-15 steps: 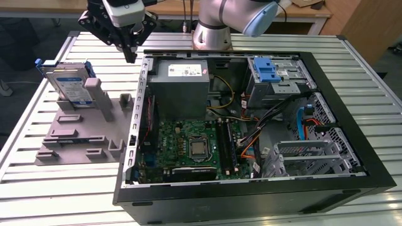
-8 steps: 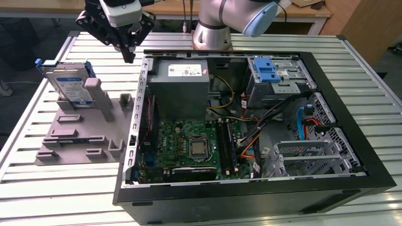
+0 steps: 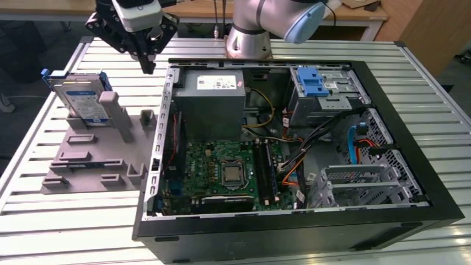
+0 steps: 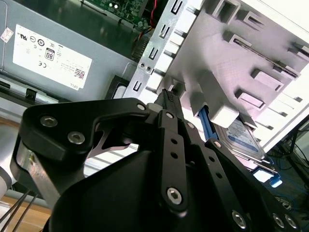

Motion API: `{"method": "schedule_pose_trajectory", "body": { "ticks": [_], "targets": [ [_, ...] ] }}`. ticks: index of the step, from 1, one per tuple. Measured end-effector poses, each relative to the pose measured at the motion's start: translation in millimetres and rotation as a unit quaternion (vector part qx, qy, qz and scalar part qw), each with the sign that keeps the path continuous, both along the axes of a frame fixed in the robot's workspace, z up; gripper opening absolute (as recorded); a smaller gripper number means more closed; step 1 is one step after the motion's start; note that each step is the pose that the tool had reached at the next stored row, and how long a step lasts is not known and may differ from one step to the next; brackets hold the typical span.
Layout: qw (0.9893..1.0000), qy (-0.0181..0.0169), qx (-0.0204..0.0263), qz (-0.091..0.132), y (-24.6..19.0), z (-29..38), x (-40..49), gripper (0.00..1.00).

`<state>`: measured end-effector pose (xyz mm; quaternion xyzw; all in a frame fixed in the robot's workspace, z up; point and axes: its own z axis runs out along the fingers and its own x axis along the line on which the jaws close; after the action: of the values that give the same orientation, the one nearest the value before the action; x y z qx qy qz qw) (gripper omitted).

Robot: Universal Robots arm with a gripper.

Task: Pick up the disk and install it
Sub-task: 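Reach for the disk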

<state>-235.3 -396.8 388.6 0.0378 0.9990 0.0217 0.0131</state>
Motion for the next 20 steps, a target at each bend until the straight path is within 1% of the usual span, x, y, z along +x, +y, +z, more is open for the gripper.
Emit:
{"method": "schedule_pose_trajectory", "body": {
  "ticks": [3, 4, 5, 7, 15, 18, 19, 20],
  "targets": [
    [1.0, 0.0, 0.0, 0.0, 0.0, 0.0, -0.3, 0.11],
    [1.0, 0.0, 0.0, 0.0, 0.0, -0.3, -4.3, 0.11],
    [1.0, 0.0, 0.0, 0.0, 0.0, -0.3, -4.4, 0.11],
    [1.0, 0.0, 0.0, 0.0, 0.0, -1.0, -14.5, 0.11],
    [1.0, 0.0, 0.0, 0.0, 0.0, -1.1, -15.4, 0.11],
    [1.0, 0.0, 0.0, 0.0, 0.1, -1.1, -17.3, 0.11],
    [1.0, 0.0, 0.0, 0.0, 0.6, -1.1, -18.3, 0.11],
    [1.0, 0.0, 0.0, 0.0, 2.0, -1.1, -19.4, 0.11]
  ]
}}
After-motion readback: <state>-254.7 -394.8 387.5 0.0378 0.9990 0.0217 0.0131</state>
